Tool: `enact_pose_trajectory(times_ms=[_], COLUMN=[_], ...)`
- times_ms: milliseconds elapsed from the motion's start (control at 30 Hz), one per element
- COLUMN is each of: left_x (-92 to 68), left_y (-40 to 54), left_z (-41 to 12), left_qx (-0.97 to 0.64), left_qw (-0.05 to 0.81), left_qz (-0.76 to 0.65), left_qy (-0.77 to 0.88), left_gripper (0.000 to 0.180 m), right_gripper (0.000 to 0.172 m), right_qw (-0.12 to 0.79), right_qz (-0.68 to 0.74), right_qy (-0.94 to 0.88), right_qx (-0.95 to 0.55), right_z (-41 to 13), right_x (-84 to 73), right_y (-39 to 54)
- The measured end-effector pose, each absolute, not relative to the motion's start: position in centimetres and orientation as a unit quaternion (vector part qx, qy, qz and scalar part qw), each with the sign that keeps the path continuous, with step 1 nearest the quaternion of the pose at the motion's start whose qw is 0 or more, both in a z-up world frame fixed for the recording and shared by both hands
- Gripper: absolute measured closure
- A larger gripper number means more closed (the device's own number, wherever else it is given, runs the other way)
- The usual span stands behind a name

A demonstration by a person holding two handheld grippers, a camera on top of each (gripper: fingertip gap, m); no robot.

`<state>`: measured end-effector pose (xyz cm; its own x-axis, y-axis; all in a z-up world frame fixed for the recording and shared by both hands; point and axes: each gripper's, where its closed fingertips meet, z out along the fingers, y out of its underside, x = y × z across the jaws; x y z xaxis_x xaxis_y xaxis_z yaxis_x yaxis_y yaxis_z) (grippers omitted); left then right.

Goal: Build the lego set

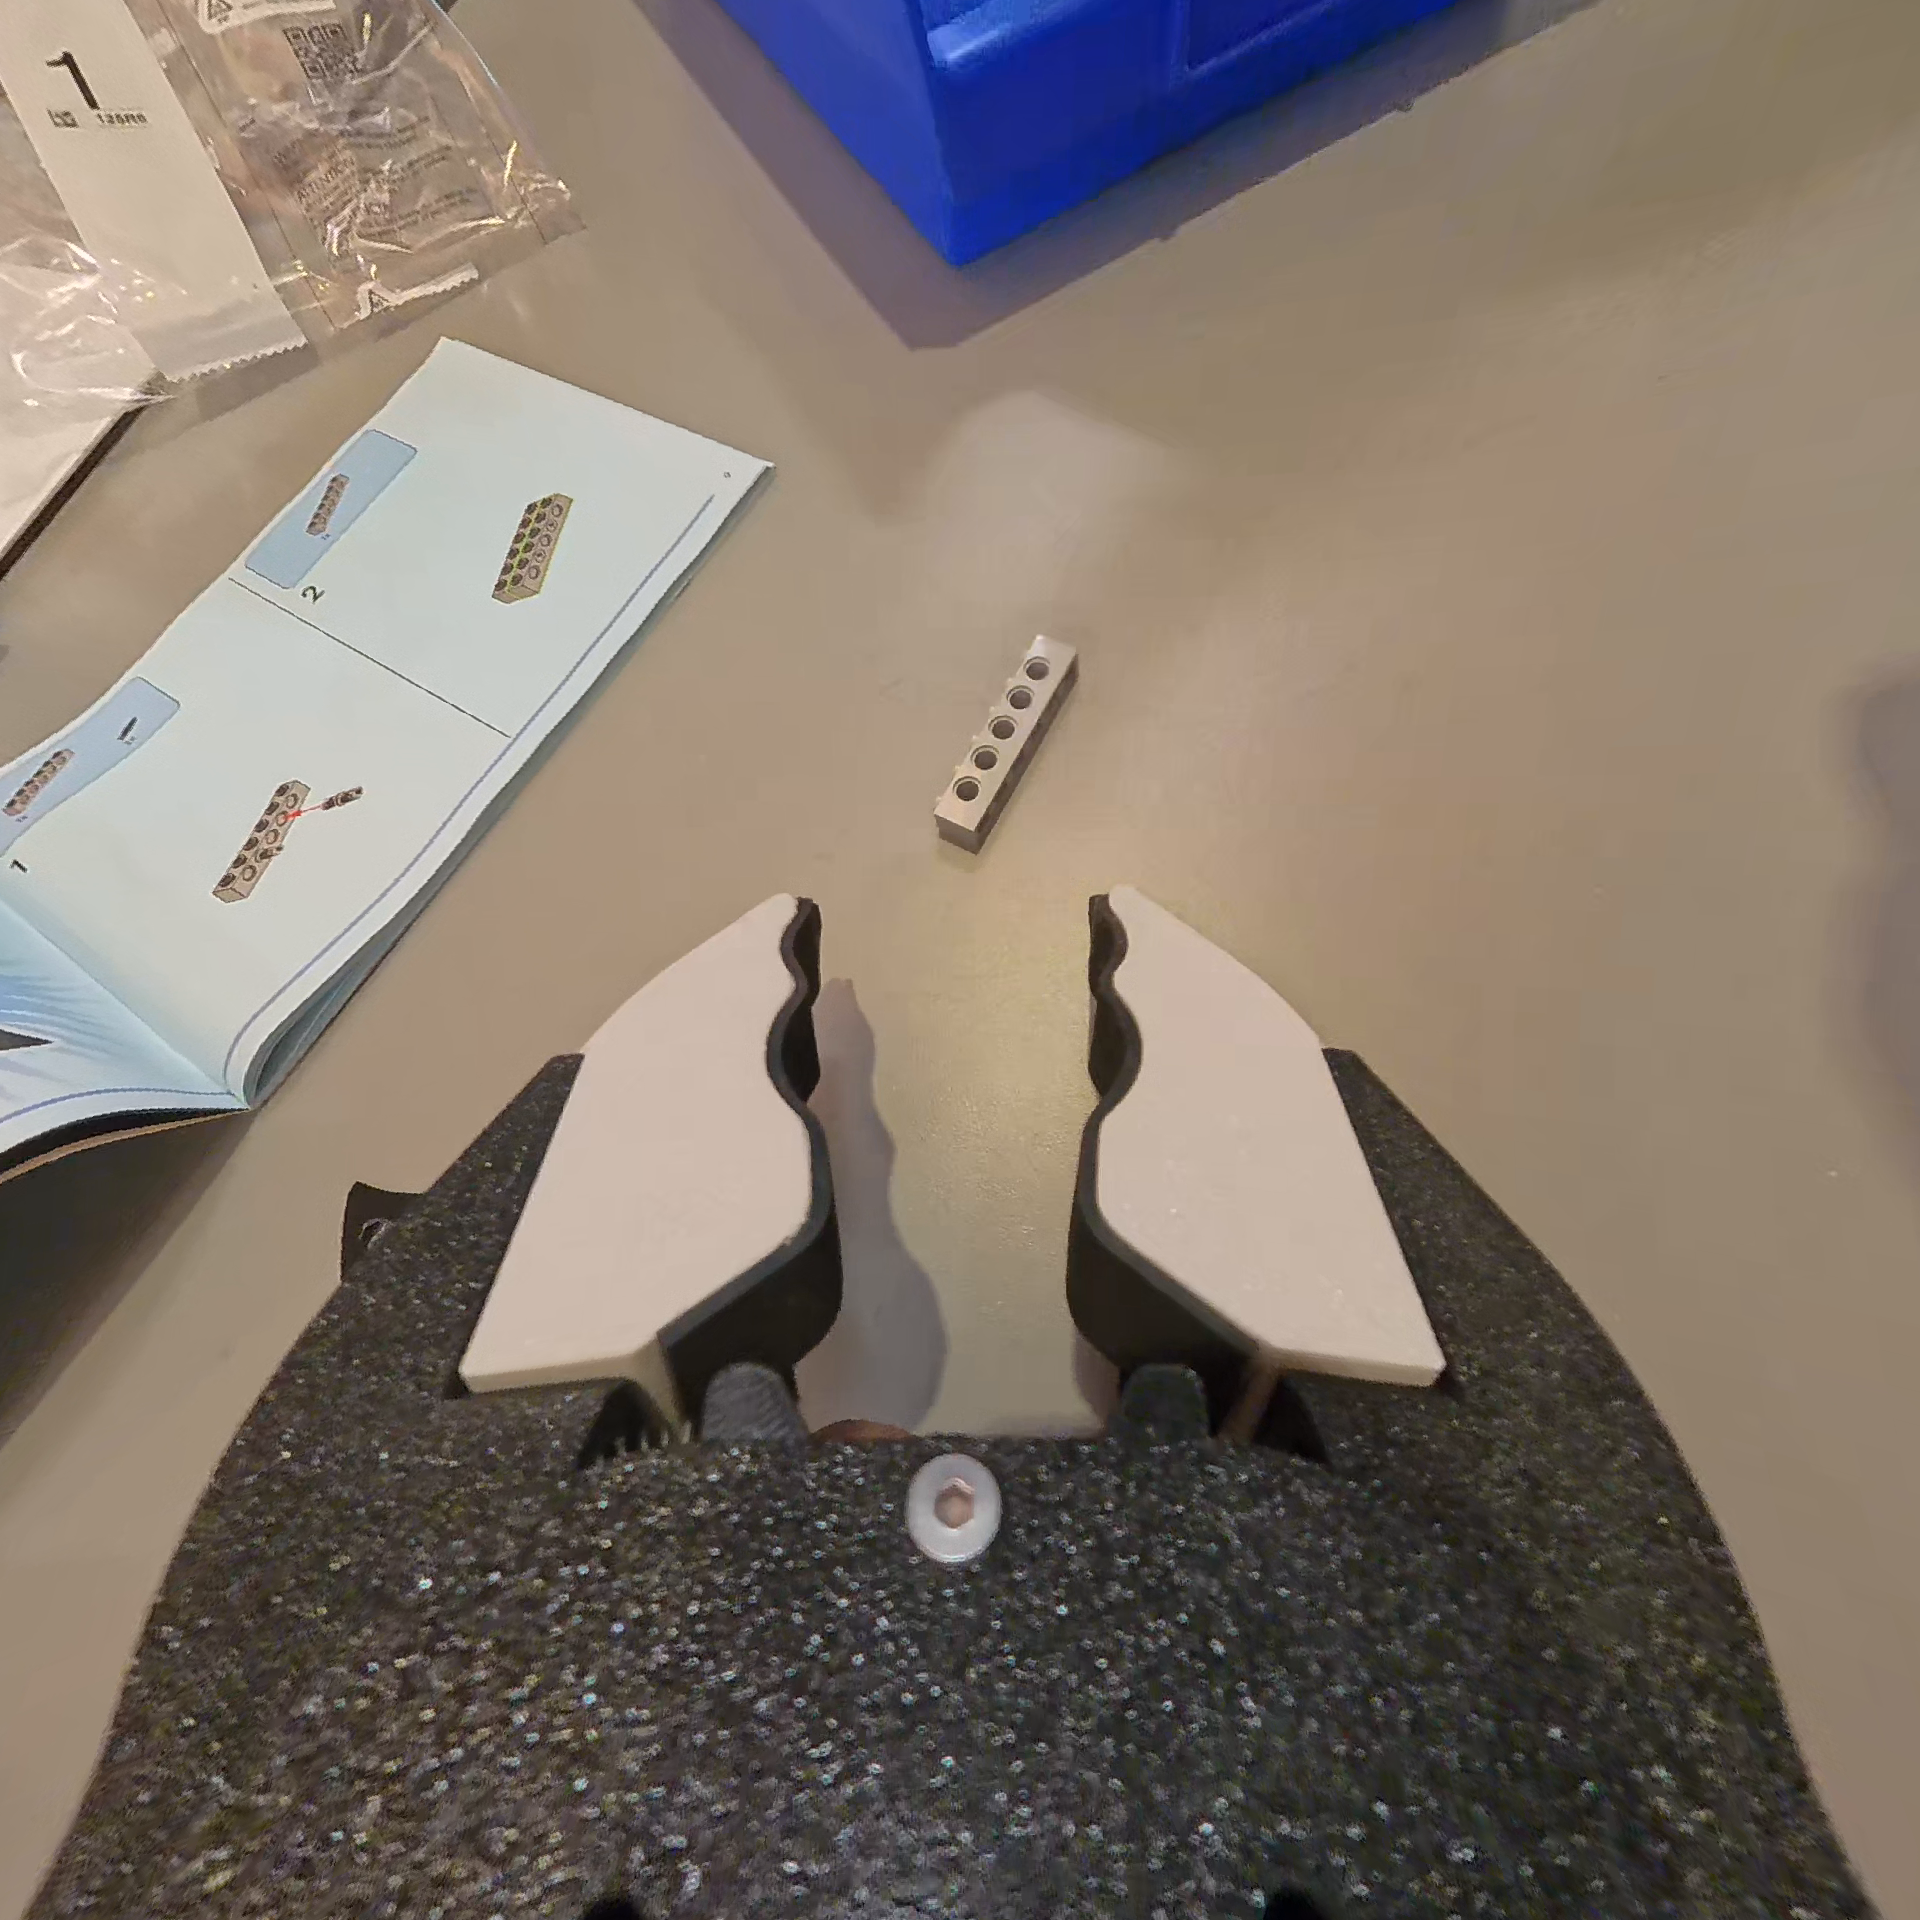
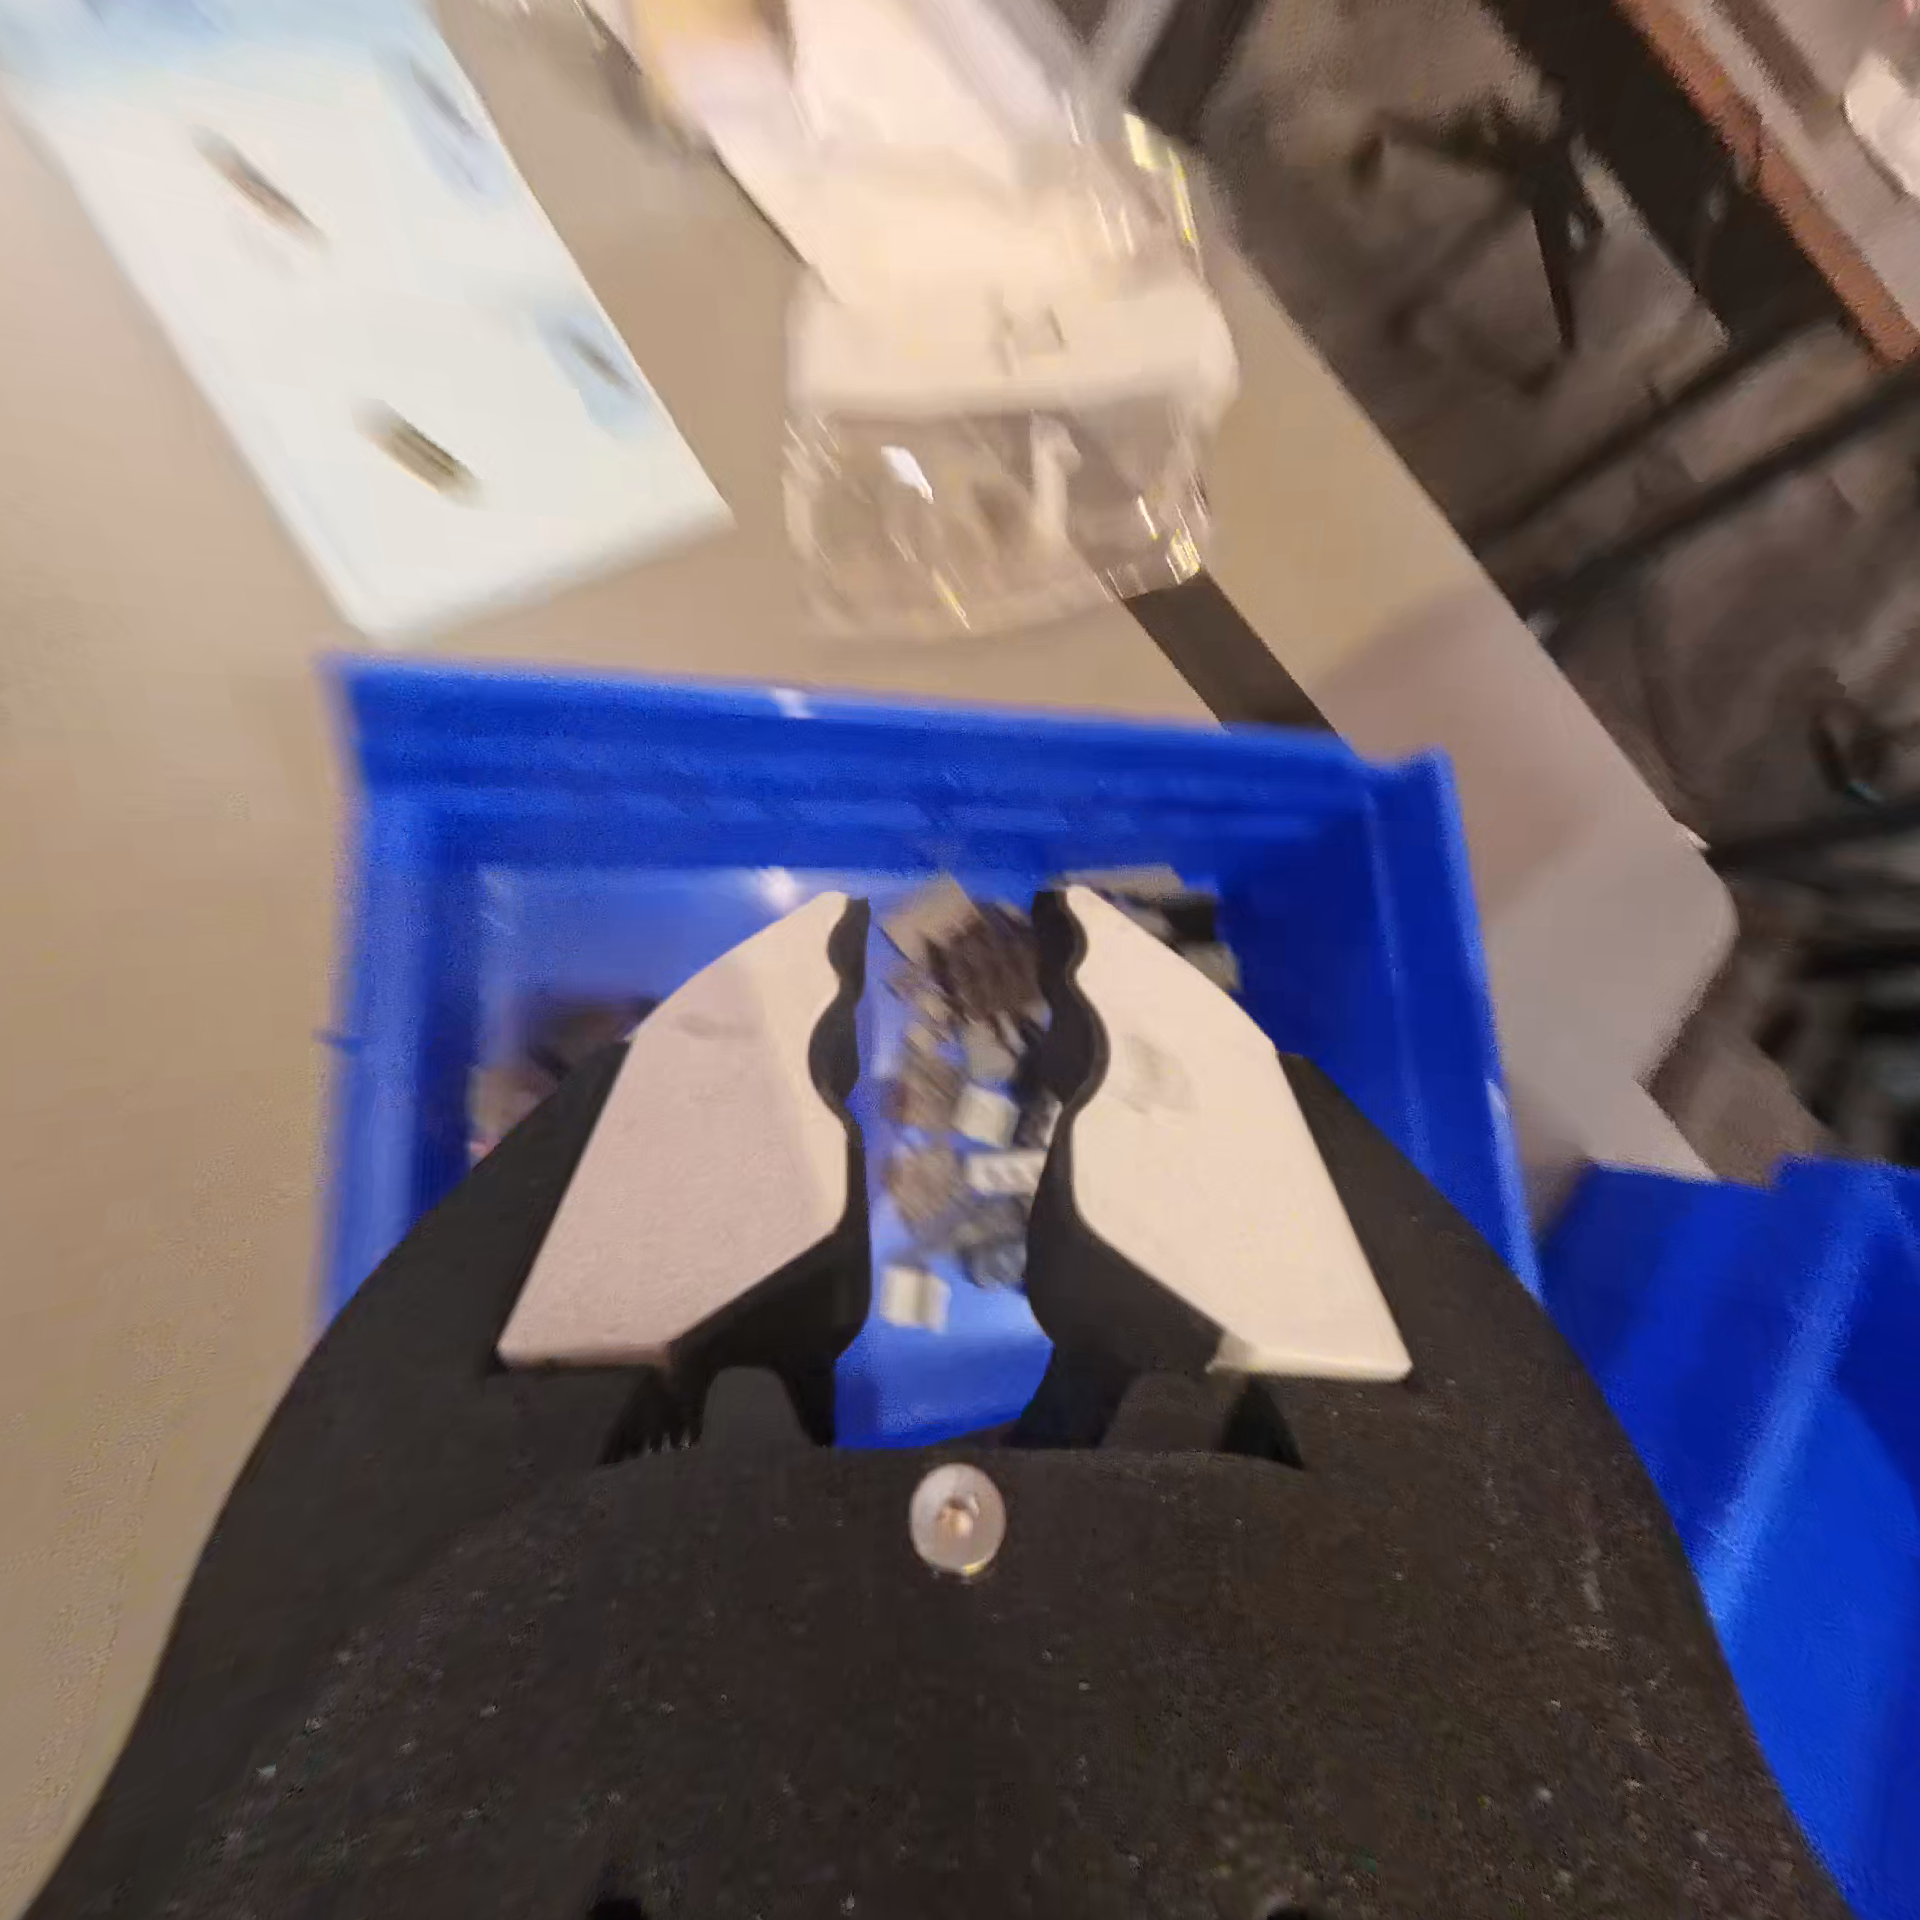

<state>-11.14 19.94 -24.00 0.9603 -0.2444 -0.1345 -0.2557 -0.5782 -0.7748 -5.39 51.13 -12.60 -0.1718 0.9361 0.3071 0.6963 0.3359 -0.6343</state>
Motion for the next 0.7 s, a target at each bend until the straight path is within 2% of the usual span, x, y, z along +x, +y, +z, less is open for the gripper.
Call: enact_pose_trajectory(times_ms=[167,300,433,700], left_x=[-11.2,-11.3,-11.5,-11.6], left_y=[20.0,20.1,20.2,20.4], left_z=[-24.2,-24.2,-24.4,-24.8], left_qx=[-0.892,-0.893,-0.896,-0.902], left_qw=[0.43,0.429,0.423,0.412], left_qz=[0.003,0.0,0.005,0.009], left_qy=[0.138,0.135,0.132,0.132], left_gripper=[0.13,0.13,0.13,0.13], right_gripper=[0.137,0.133,0.135,0.132], right_qw=[0.296,0.3,0.369,0.395], right_qz=[-0.004,-0.056,-0.028,-0.054], right_qy=[-0.824,-0.836,-0.808,-0.747], right_qx=[-0.482,-0.456,-0.459,-0.531], right_z=[-17.0,-18.9,-17.9,-13.9], right_x=[-4.8,-6.5,-7.9,-5.7], right_y=[57.7,60.6,62.1,68.0])
